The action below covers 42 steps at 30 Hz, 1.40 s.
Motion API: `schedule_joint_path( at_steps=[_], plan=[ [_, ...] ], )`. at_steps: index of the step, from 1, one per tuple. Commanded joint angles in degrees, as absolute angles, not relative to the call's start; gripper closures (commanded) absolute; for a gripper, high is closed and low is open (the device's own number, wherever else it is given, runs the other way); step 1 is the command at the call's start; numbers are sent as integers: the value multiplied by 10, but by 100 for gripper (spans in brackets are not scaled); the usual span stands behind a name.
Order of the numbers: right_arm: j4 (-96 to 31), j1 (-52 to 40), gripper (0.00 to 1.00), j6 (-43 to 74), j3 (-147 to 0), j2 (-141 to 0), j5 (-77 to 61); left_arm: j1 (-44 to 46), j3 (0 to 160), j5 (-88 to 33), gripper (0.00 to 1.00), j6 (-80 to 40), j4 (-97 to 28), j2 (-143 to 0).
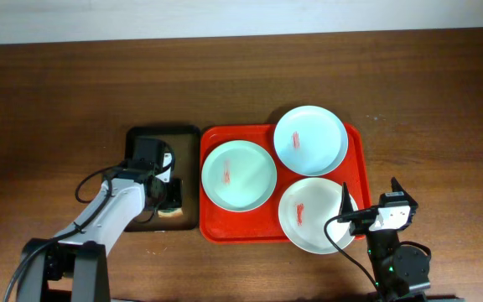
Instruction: Clean dirty plates on tray and stack at the side
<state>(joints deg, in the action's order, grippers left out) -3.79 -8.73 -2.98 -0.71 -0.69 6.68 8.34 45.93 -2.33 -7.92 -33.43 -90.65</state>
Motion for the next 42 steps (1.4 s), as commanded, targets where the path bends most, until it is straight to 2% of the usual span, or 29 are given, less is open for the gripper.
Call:
schedule_joint_path(
  at_steps=[1, 9, 13, 16, 22, 27, 30, 31, 32, 33, 36, 40, 42],
  plan=[
    [-40, -90, 2, -25, -3, -4, 80, 85, 468, -25, 100, -72, -343, -919],
    [-34, -90, 2, -24, -3, -4, 20, 85, 468, -25, 100, -72, -343, -919],
    [-64, -89, 2, 95, -25, -4, 48, 85, 468, -25, 100, -72, -343, -919],
    [-128, -90, 2, 130, -118, -24, 42, 85, 468, -25, 100, -72, -343, -919],
    [-283, -90, 2, 129, -425, -248, -41, 85, 468, -25, 100, -72, -343, -919],
    [-525, -90, 2, 130, -693, -513, -130, 85, 468, -25, 100, -72, -344, -919],
    [-545, -90, 2, 130, -758, -625, -295, 85, 468, -25, 100, -72, -343, -919],
    [-550, -90, 10, 130, -758, -646, -306, 85, 468, -25, 100, -72, -343, -919],
    [-564, -92, 45, 130, -758, -670, -311, 85, 468, -25, 100, -72, -343, -919],
    [-585, -98, 64, 130, -758, -702, -304, 85, 468, -25, 100, -72, -343, -919],
    [-611, -138, 66, 130, -755, -784, -258, 85, 468, -25, 100, -72, -343, -919],
    [-598, -211, 60, 173, -755, -898, -146, 85, 468, -26, 100, -72, -343, -919],
    [-576, -228, 60, 173, -755, -940, -143, 85, 468, -26, 100, -72, -343, -919]
  ],
)
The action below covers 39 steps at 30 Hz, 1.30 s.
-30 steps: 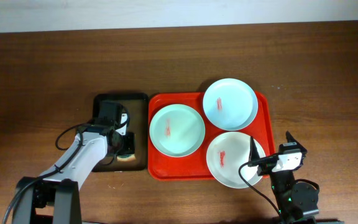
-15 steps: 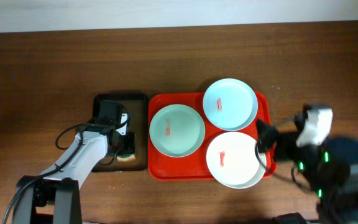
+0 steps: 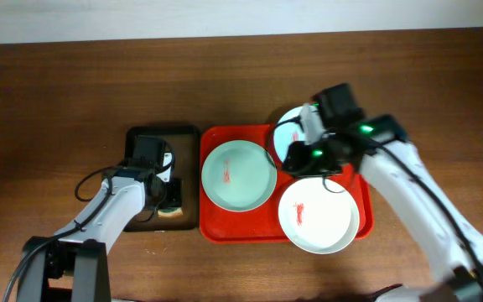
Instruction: Clean dirty plates on tray and stack at the side
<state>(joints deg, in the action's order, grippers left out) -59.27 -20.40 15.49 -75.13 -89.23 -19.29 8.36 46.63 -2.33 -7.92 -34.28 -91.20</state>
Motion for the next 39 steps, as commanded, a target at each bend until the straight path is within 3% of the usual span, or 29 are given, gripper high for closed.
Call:
schedule_joint_path(
  at_steps=[1, 6, 9, 18, 26, 34, 39],
  plan=[
    [-560, -236, 60, 173, -755, -964, -143, 85, 468, -25, 100, -72, -343, -919],
    [-504, -241, 61, 175, -755, -1046, -124, 85, 468, -28, 100, -72, -341, -919],
    [-481, -241, 66, 192, -755, -1078, -109, 85, 468, -27, 100, -72, -340, -919],
    [-447, -241, 71, 205, -738, -1100, -105, 85, 468, -27, 100, -72, -335, -919],
    [-392, -241, 96, 218, -695, -1099, -105, 85, 468, -27, 100, -72, -335, -919],
    [-420, -240, 96, 219, -700, -1093, -159, 85, 486, -25, 100, -72, -353, -919],
    [-423, -240, 96, 220, -700, -1093, -159, 85, 622, -22, 100, -72, -462, -912]
  ],
)
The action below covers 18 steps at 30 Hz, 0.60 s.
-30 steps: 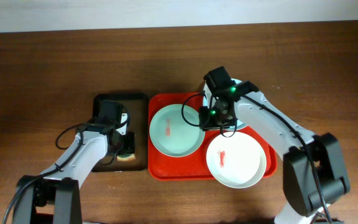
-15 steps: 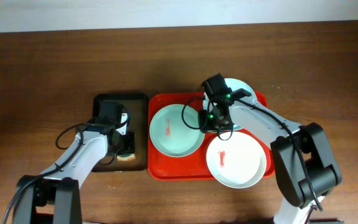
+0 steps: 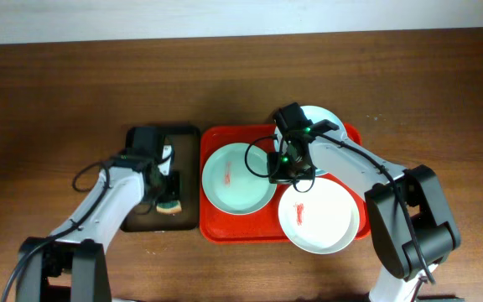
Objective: Clean dirty plates on tray and stack at the side
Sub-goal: 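Scrub the upper-left plate with the sponge held in the left gripper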
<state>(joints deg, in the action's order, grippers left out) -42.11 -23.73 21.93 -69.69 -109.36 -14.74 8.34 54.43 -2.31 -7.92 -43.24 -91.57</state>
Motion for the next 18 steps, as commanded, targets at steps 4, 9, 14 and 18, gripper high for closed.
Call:
schedule_joint_path(
  at_steps=[4, 9, 14, 18],
  plan=[
    [-422, -240, 96, 220, -700, -1093, -161, 103, 694, -71, 100, -98, -491, -912],
    [-422, -240, 96, 220, -700, -1093, -161, 185, 694, -77, 100, -150, -427, -951],
    [-427, -240, 96, 220, -700, -1093, -161, 222, 694, -77, 100, -162, -390, -1017],
    [-426, -240, 96, 220, -700, -1093, -161, 227, 694, -80, 100, -163, -368, -1070]
  ],
)
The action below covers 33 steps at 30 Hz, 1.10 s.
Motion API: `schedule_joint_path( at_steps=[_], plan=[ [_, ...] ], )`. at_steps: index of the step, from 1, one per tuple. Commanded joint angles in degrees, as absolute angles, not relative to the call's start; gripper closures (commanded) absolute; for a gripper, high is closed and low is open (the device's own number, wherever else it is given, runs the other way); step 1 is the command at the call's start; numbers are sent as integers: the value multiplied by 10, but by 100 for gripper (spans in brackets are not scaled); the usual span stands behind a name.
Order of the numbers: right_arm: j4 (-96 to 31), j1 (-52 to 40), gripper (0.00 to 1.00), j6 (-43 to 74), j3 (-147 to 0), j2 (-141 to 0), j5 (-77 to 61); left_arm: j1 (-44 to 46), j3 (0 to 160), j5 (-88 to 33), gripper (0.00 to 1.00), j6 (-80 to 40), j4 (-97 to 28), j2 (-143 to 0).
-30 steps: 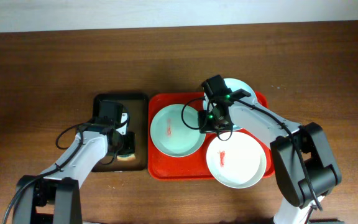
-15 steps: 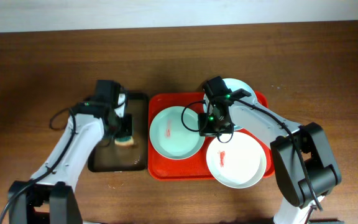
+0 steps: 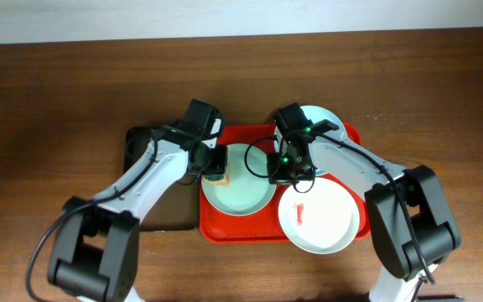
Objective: Clean dirty plates on tray and stack at the side
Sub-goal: 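Scrub the upper-left plate with the sponge held in the left gripper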
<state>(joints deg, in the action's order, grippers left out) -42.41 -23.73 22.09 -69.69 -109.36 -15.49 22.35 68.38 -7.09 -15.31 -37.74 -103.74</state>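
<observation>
Three pale plates lie on the red tray. On the left plate, my left gripper is shut on a yellow-green sponge, pressing it down near the plate's left rim. My right gripper sits at the same plate's right rim and appears clamped on it. The front right plate shows a red smear. My right arm partly hides the back right plate.
A black tray lies left of the red tray, largely under my left arm. Bare wooden table surrounds both trays. The right arm's cable loops over the left plate's right edge.
My left gripper has moved right with the sponge, from the black tray onto the left plate. The right gripper and all three plates have stayed where they were.
At first my left gripper was over the sponge in the black tray and my right arm was parked at the front right. Then the right arm was over the back right plate, then at the left plate's right rim. Now the sponge is on that plate.
</observation>
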Motion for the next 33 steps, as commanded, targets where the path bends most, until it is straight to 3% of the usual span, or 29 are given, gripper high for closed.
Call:
schedule_joint_path(
  at_steps=[1, 6, 11, 15, 17, 22, 27, 33],
  plan=[
    [-426, -240, 96, 220, -700, -1093, -161, 229, 694, -84, 100, -163, -367, -1081],
    [-426, -240, 96, 220, -700, -1093, -161, 259, 694, -117, 100, -172, -353, -1145],
    [-426, -240, 96, 219, -700, -1093, -161, 265, 717, -261, 100, -171, -357, -1148],
    [-426, -240, 96, 220, -700, -1093, -160, 252, 747, -241, 100, -162, -396, -1089],
    [-426, -240, 95, 219, -700, -1093, -160, 258, 746, -152, 100, -163, -401, -1065],
    [-426, -240, 92, 219, -700, -1093, -160, 288, 730, -59, 100, -163, -408, -1082],
    [-426, -240, 92, 219, -700, -1093, -160, 303, 712, -58, 100, -174, -373, -1137],
    [-426, -240, 92, 219, -700, -1093, -160, 291, 725, -174, 100, -114, -398, -1165]
  ],
)
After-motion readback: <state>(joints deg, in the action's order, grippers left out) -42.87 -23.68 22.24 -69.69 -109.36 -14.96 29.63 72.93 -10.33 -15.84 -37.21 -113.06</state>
